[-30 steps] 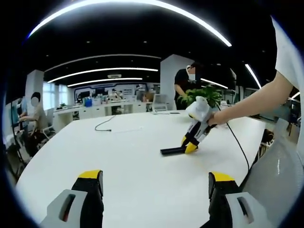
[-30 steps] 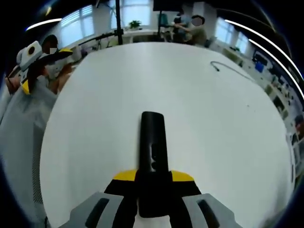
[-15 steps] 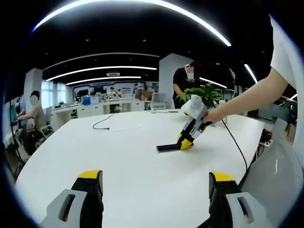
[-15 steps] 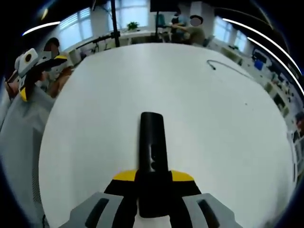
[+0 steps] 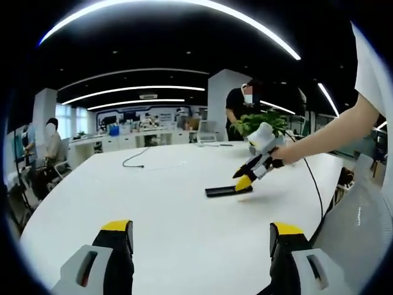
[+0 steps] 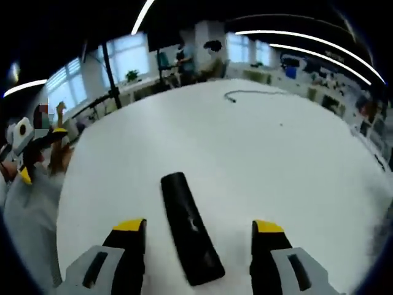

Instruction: Press the specified remote control buttons in sequence, fully releasing each button before pressing the next.

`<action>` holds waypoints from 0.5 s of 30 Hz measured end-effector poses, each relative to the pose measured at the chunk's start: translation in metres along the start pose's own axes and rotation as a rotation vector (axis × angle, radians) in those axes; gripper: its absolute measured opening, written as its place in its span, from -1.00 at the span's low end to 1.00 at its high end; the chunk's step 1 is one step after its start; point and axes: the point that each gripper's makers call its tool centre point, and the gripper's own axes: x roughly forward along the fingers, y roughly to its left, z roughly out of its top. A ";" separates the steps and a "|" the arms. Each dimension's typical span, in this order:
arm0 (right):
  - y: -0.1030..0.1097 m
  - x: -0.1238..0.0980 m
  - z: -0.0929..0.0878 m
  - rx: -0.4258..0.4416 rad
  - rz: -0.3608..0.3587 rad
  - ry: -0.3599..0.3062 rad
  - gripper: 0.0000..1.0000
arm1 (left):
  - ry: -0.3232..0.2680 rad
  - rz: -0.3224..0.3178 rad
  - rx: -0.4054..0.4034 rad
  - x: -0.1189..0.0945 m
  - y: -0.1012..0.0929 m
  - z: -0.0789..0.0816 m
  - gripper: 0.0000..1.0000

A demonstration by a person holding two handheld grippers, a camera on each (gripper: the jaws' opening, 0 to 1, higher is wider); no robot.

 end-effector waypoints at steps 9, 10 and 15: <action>-0.006 -0.036 0.011 -0.032 -0.172 -0.128 0.98 | -0.001 -0.002 0.004 0.000 0.000 0.000 0.91; -0.005 -0.040 0.012 -0.043 -0.190 -0.135 0.98 | -0.001 -0.001 0.004 0.000 0.000 0.000 0.90; 0.002 -0.065 0.016 -0.036 -0.263 -0.207 0.98 | -0.001 -0.001 0.004 0.000 0.000 0.000 0.90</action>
